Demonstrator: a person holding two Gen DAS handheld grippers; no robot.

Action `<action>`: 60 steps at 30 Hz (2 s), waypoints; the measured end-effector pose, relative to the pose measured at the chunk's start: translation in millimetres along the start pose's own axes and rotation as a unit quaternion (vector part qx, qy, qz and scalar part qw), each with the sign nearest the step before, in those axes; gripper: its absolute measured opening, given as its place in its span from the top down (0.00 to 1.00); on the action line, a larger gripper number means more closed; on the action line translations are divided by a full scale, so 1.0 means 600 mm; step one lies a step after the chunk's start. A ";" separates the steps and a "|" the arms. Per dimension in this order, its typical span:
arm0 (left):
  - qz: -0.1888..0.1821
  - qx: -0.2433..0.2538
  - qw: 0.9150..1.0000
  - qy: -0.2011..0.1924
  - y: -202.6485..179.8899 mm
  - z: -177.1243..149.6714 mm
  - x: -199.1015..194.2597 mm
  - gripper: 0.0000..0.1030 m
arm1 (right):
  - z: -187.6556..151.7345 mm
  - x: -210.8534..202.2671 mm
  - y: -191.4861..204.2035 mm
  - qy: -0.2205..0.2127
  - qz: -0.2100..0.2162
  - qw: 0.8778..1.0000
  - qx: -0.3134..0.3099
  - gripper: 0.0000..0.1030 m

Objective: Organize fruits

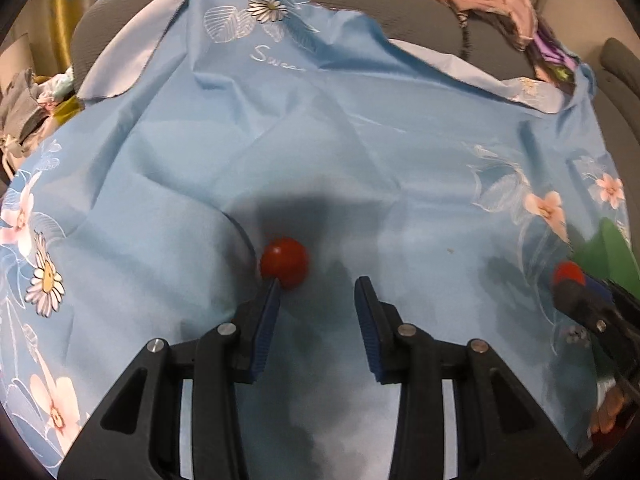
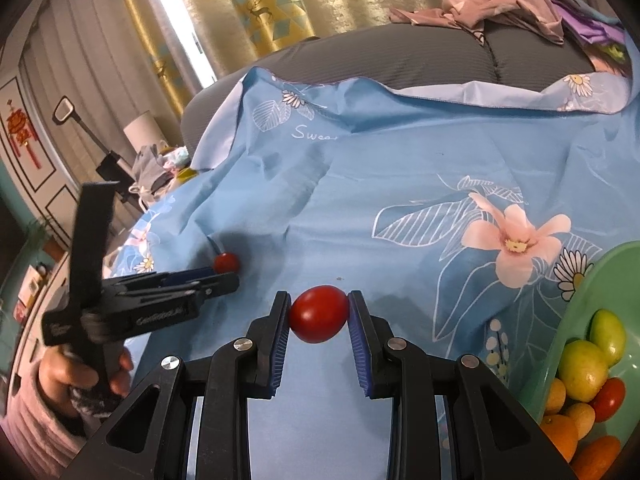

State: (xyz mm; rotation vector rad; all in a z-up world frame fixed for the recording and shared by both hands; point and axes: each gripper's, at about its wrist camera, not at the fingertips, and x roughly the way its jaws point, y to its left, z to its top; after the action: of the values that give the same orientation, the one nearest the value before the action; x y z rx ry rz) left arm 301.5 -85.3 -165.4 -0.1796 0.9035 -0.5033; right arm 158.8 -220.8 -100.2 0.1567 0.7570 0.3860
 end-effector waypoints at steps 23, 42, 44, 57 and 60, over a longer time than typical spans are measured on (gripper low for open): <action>0.046 0.029 0.998 0.042 0.000 0.027 0.045 0.72 | 0.000 0.003 -0.006 -0.005 0.008 1.000 0.010 0.70; -0.037 0.071 0.997 -0.023 -0.099 0.005 -0.120 0.72 | -0.009 -0.109 0.009 -0.050 -0.031 0.998 0.002 0.70; -0.051 0.081 0.995 -0.030 -0.123 0.001 -0.142 0.72 | -0.012 -0.130 0.007 -0.058 -0.035 0.998 0.001 0.70; -0.143 0.178 0.973 -0.031 -0.334 -0.017 -0.171 0.72 | -0.051 -0.243 -0.073 -0.080 -0.111 0.990 0.037 0.70; -0.154 0.198 0.968 -0.015 -0.383 -0.022 -0.146 0.72 | -0.063 -0.257 -0.103 -0.071 -0.136 0.987 0.051 0.70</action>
State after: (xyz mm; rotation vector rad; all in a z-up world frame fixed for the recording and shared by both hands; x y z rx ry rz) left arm 167.7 -241.2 -29.9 0.0397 0.7312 -0.9558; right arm 48.3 -338.4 -45.8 0.1728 0.6473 0.0761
